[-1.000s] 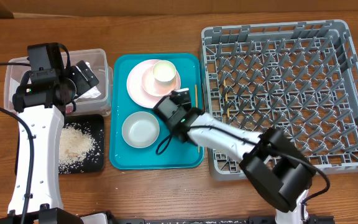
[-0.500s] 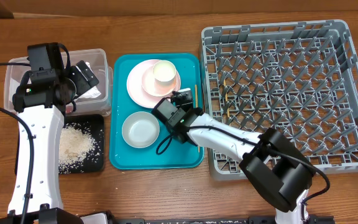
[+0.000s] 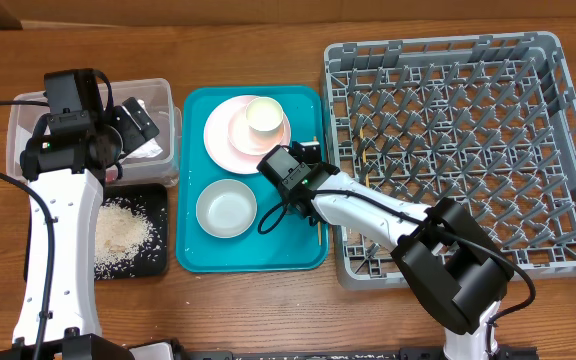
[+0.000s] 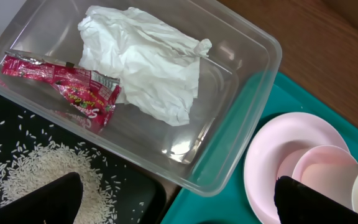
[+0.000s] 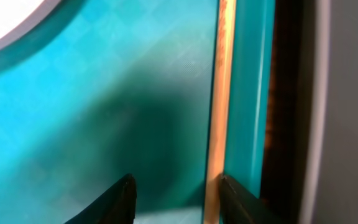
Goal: Sort waste into correct bins and load items into the dishwasher
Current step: 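Close the right gripper on the chopstick and lift it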
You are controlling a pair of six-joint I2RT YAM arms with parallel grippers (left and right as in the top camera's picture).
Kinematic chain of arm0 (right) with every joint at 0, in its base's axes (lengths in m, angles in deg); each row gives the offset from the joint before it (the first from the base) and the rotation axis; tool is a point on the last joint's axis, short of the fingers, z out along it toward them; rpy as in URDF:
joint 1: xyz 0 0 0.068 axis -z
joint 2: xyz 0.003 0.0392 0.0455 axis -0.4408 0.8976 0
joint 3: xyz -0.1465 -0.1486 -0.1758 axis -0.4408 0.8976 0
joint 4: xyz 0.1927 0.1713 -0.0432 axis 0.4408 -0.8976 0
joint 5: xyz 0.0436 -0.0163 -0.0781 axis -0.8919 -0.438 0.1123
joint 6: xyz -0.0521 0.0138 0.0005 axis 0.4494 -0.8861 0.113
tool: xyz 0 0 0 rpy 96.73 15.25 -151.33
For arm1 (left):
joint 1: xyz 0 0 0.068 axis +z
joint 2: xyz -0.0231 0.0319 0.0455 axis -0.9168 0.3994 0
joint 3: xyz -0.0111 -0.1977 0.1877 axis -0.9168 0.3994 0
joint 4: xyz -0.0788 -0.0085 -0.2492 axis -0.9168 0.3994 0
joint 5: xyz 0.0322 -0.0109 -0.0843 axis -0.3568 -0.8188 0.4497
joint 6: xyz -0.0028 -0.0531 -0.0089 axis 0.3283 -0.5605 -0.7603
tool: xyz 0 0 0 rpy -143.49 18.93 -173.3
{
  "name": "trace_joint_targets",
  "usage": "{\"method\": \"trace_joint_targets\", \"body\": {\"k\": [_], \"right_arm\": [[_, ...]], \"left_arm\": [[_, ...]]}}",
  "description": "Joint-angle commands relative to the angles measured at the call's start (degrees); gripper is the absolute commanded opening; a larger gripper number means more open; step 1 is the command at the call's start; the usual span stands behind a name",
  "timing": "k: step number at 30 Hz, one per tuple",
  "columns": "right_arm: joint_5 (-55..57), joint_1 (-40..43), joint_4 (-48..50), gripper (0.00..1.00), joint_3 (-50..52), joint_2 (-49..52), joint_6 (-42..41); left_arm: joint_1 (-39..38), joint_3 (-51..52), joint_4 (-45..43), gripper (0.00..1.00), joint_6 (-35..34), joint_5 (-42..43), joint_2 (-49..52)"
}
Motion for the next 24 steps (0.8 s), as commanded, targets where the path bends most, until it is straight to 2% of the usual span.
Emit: {"method": "trace_joint_targets", "body": {"k": [1,6,16,18,19,21,24], "right_arm": [[-3.67,0.28,0.02,0.45,-1.46,0.55,-1.31],[-7.23,0.28,0.83,0.45,-1.46,0.55,-1.29],[-7.19,0.83,0.85,0.45,-1.46,0.55,-1.27],[-7.19,0.81,0.85,0.59,-1.46,0.55,-1.27],[-7.17,0.83,0.87,0.62,-1.46,0.55,-1.27],[-6.93,1.07,0.94,0.61,-1.46,0.55,-1.27],[-6.97,1.77,1.07,0.5,-1.46,0.55,-1.31]], "left_arm": [[-0.07,-1.25,-0.09,1.0,-0.55,-0.13,-0.2],[-0.07,-1.25,-0.07,1.0,-0.55,-0.11,-0.2],[-0.07,-1.25,-0.07,1.0,-0.55,-0.11,-0.2],[-0.07,-1.25,-0.07,1.0,-0.55,-0.11,-0.2],[-0.07,-1.25,-0.09,1.0,-0.57,-0.11,-0.2],[-0.07,-1.25,-0.09,1.0,-0.55,-0.11,-0.2],[-0.07,-1.25,-0.09,1.0,-0.55,-0.11,-0.2]]}}
